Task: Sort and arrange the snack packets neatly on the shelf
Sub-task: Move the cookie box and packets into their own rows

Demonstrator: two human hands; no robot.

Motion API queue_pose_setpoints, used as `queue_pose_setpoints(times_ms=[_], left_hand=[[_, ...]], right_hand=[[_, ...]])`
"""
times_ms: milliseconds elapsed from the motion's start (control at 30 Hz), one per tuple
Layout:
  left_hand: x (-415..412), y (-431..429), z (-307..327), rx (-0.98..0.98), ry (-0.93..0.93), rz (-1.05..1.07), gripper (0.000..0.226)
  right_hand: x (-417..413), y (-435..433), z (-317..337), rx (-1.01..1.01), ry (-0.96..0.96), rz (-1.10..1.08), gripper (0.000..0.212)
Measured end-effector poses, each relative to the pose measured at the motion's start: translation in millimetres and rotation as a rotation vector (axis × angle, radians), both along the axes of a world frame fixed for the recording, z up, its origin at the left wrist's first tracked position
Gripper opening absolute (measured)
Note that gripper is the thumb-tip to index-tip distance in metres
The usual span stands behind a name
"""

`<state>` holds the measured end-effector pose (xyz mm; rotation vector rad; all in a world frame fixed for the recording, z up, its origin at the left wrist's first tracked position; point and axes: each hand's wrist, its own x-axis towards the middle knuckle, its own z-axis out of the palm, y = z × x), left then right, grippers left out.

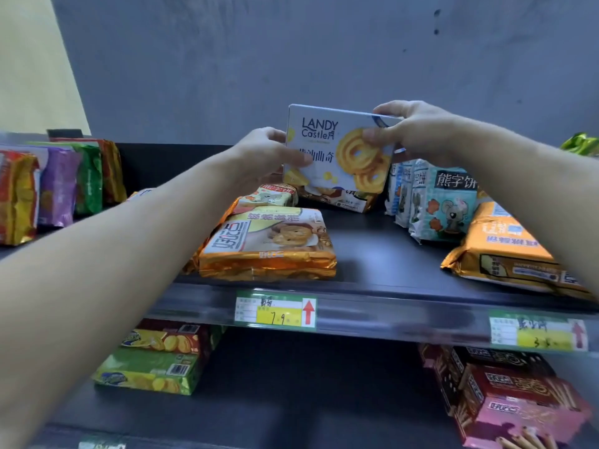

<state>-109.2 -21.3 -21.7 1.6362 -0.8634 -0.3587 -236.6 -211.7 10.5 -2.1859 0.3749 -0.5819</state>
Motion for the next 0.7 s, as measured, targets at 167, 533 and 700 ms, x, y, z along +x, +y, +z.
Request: queue_pose_setpoints(times_ms=[167, 533, 700], left_hand=[[12, -3, 5, 0.008, 0.011, -0.084, 0.022], [39, -38, 26, 0.036, -0.103, -0.107, 0.033], [56, -54, 21, 0.115, -0.195, -0.032, 0.033]], right_hand=[[0, 9, 6, -0.005, -0.002, -0.049, 0.055], [3, 9, 32, -0.13, -0.159, -0.37, 0.071], [-4, 8, 31, -0.147, -0.187, -0.47, 0.069]])
